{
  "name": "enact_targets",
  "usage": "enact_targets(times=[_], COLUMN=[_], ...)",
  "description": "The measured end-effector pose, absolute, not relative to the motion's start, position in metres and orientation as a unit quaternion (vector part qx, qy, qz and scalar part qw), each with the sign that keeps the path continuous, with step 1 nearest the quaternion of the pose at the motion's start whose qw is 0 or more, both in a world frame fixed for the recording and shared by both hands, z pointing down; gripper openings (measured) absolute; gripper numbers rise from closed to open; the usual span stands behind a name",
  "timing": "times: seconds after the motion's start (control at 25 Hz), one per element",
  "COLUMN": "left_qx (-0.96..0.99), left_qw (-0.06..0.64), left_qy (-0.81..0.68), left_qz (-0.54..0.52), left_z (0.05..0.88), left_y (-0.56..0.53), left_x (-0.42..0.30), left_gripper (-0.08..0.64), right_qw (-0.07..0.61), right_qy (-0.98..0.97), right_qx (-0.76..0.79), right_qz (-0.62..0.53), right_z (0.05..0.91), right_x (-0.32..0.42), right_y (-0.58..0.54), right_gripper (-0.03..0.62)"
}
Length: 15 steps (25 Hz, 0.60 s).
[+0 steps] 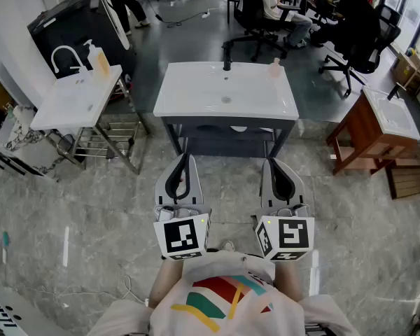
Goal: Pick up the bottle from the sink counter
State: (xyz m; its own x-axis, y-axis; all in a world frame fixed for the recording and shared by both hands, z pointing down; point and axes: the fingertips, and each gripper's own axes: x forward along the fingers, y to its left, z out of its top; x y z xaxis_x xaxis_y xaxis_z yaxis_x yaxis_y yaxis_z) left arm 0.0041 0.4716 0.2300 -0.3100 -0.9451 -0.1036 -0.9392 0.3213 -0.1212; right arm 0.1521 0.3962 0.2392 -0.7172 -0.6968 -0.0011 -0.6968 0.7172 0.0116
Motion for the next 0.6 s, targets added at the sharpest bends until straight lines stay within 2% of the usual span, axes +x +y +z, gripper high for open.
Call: enact_targets(times=[0.4, 0.6], left_qx=[-0.571, -0.567], left_qw=[0.078, 0.071], left_qy=[0.817, 0.821], left_qz=[-0.009, -0.010], left_z=[0.232, 0.235], left_y=[0.464, 0.459], left_x=[-0.005, -0.010], left_gripper=[0.018, 0.018], right_qw=[0.006, -0.022], right_qy=[-0.930, -0.937], right_qx=[0.368, 0.347], right_qz=[-0.014, 0.013], right_z=[0.240, 0.236], right_x=[0.148, 0.145], right_y=[0.384, 0.381], right_gripper=[0.011, 0.011])
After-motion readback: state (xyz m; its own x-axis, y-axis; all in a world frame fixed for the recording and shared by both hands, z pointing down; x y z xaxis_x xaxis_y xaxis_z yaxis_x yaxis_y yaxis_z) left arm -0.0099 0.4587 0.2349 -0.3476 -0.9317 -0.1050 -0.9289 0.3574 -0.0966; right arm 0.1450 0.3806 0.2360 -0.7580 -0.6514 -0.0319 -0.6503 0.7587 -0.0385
